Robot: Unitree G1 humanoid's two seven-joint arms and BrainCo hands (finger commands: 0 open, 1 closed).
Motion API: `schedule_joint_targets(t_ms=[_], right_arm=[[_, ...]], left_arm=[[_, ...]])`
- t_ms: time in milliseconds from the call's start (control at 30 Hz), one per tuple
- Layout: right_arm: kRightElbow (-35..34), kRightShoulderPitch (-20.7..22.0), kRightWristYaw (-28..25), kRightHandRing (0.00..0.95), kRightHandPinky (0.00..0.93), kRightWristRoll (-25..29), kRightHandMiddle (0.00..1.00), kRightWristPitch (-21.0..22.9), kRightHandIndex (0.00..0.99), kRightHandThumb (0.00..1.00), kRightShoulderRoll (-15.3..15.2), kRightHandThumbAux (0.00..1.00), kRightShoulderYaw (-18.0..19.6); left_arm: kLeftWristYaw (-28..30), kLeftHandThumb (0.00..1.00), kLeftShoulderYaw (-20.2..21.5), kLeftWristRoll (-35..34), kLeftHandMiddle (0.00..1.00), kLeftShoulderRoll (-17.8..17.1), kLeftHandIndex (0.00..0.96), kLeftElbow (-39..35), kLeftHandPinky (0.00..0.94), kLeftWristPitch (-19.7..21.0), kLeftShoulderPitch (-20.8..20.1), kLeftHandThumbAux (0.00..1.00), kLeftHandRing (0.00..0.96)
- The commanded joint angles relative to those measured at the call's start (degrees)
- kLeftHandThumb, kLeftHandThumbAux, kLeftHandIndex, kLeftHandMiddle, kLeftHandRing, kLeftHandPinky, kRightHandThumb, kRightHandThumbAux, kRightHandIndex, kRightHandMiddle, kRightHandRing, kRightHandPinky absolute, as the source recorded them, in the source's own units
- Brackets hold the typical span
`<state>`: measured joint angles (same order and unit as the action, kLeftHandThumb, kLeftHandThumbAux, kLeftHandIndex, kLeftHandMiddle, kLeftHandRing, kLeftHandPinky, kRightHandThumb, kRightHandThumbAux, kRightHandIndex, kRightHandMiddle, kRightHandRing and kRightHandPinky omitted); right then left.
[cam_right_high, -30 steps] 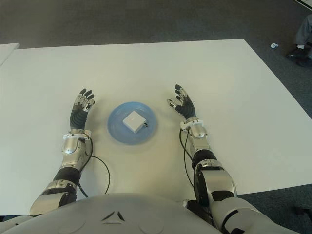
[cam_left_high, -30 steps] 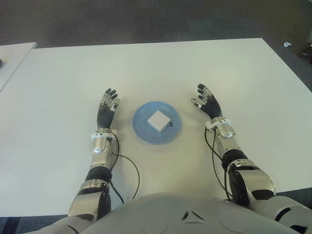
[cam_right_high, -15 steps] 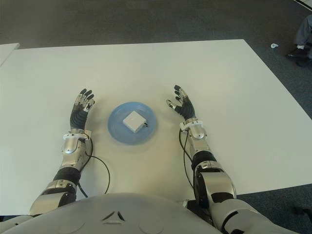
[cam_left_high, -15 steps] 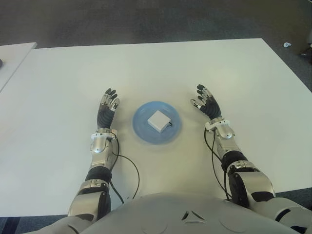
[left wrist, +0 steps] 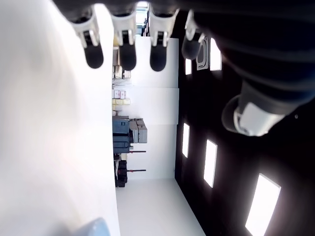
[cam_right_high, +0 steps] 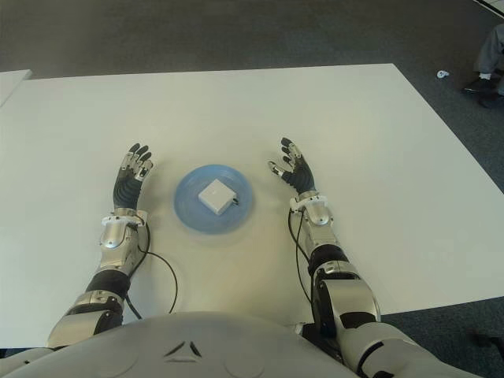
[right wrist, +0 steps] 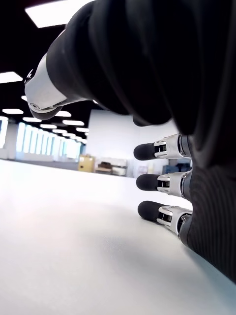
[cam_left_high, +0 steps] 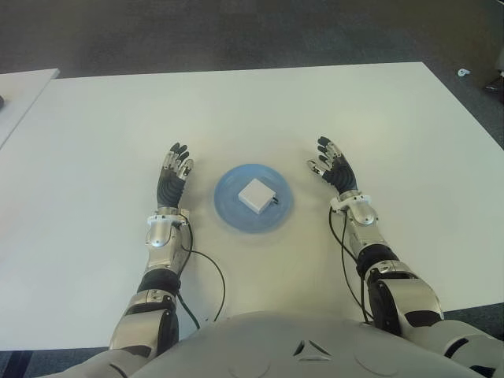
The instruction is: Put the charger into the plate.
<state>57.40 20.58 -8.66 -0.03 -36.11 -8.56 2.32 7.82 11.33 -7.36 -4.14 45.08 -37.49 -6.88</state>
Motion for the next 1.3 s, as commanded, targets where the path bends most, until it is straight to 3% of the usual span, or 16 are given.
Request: schedule_joint_targets(t_ms=[33,367,1300], right_arm=[[3.13,-6.45,-0.47,0.0,0.019,0.0,0.0,4.77,0.0,0.128,2.82,0.777,-0.5],[1.8,-7.2,-0.18,0.0,0.014,-0.05,0.0,5.57,0.0,0.143,3.46,0.746,-0.42],[0.38,-7.75,1.31,0.0,0.04,0.7,0.0,6.58,0.0,0.133,4.96,0.784,0.69]], left_arm=[[0.3,0.0,-0.1,-0.01,0.119,1.01,0.028,5.31,0.131,4.0,6.12,0.522,0.115],[0.26,0.0,-0.17,-0.04,0.123,0.85,0.038,5.0,0.138,4.31,6.33,0.529,0.119],[0.14,0.0,-0.15,-0.12,0.116,0.37,0.032,5.08,0.132,4.25,6.4,0.532,0.114]])
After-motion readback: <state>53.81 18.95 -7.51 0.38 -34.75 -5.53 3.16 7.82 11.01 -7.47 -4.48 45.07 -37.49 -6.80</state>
